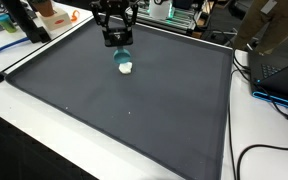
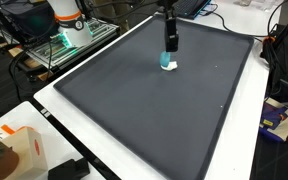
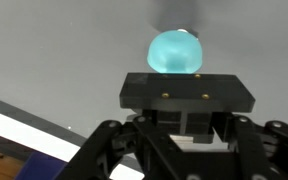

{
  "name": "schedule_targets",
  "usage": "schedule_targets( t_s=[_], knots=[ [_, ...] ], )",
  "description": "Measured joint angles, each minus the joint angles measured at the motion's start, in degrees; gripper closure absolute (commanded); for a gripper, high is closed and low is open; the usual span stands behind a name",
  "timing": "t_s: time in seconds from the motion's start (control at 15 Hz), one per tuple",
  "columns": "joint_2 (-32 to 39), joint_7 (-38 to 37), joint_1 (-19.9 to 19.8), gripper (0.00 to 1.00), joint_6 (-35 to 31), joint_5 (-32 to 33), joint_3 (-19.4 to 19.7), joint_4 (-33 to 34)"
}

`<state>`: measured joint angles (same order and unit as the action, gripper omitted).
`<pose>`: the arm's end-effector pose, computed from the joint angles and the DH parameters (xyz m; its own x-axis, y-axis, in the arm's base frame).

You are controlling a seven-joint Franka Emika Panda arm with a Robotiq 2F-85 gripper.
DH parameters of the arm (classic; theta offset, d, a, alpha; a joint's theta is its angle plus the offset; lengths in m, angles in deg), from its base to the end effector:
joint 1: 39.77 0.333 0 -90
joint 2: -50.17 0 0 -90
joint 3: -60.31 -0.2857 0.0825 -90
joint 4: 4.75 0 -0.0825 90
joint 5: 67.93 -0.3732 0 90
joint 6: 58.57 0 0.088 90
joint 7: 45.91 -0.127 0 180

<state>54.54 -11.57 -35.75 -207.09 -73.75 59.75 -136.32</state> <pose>0.5347 0.0420 0.2960 0.8026 0.5555 0.2175 0.5565 -0.8285 0.0623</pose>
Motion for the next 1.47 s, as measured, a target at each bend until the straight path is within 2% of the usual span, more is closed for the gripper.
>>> schedule_targets(
  t_s=[0.27, 1.07, 1.27, 1.47],
  knots=[
    [1.8, -1.9, -0.8, 0.66, 0.5, 0.5, -0.5, 1.5],
    [7.4, -8.6, -2.6, 0.66, 10.5, 0.9, -0.7, 10.3],
    [3.3, -8.2, -3.0, 0.66, 9.6, 1.1, -0.8, 7.4],
    [-6.4, -8.1, -3.0, 0.66, 8.3, 1.8, -0.9, 1.6]
  ],
)
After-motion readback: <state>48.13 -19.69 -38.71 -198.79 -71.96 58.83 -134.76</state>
